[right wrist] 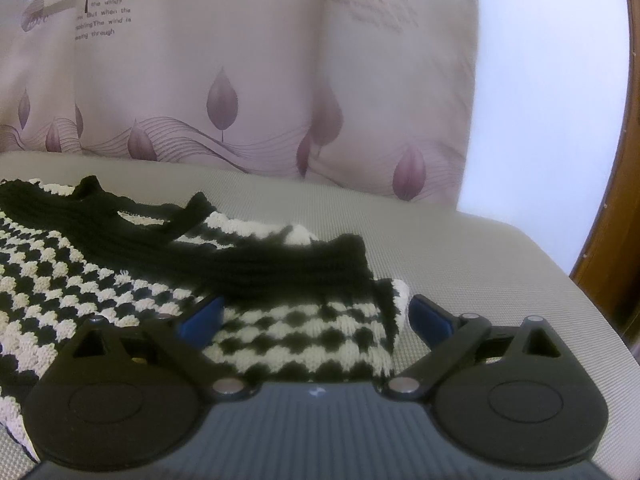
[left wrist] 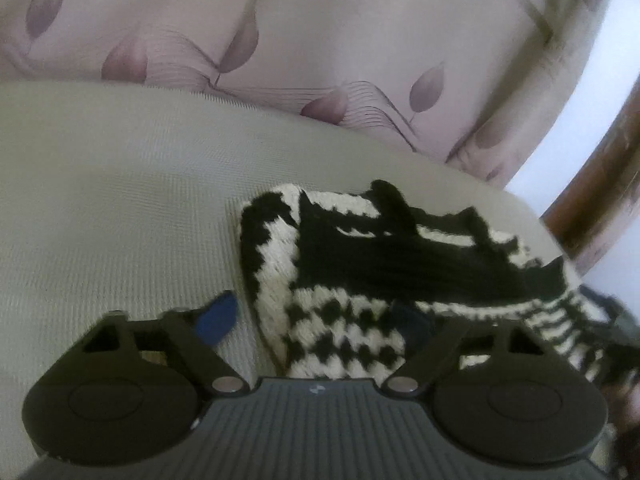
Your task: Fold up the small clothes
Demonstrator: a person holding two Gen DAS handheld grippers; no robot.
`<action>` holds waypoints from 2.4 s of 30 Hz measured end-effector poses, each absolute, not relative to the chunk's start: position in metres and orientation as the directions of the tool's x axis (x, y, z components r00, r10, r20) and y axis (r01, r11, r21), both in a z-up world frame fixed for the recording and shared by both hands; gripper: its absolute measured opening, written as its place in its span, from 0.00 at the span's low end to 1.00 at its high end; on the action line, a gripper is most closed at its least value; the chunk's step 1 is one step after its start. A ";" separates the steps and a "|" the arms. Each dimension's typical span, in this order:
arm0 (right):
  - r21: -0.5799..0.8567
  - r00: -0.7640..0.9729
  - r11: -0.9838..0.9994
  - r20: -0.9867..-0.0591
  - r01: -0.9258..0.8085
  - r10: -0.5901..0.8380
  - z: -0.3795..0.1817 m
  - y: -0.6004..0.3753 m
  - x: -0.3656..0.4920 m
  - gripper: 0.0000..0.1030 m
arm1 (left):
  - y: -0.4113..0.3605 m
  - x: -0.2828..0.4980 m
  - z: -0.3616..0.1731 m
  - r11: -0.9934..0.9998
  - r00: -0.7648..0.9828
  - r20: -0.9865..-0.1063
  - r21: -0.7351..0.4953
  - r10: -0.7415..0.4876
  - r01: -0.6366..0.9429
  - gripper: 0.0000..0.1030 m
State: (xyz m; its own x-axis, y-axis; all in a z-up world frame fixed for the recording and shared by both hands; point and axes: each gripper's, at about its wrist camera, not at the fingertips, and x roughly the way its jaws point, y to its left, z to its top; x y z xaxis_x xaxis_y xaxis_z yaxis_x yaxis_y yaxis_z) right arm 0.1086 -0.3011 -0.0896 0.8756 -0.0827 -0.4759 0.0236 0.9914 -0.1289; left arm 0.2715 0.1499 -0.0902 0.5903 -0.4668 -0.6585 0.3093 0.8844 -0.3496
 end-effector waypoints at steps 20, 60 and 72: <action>-0.057 0.905 0.998 -0.422 0.025 -0.047 -0.084 -0.311 0.099 1.00 | 0.077 0.242 -0.026 0.872 0.634 -0.617 -0.440 -0.467 0.214 0.19; 0.837 0.656 0.545 -0.388 -0.043 0.648 -0.088 -0.264 0.158 0.25 | -0.019 0.123 -0.076 0.666 0.647 -0.250 -0.512 -0.720 0.542 0.74; 0.776 0.710 0.616 -0.358 -0.134 0.606 -0.046 -0.329 0.153 0.23 | 0.060 0.084 -0.043 0.680 0.743 -0.187 -0.586 -0.643 0.441 0.99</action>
State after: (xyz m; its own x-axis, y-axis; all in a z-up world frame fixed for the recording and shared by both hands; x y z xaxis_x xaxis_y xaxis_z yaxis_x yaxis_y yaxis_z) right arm 0.1533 -0.3289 -0.0458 0.7104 0.6057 -0.3584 -0.1339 0.6163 0.7761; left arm 0.0843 0.0605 -0.0431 0.7425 -0.6431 -0.1870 0.4412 0.6798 -0.5859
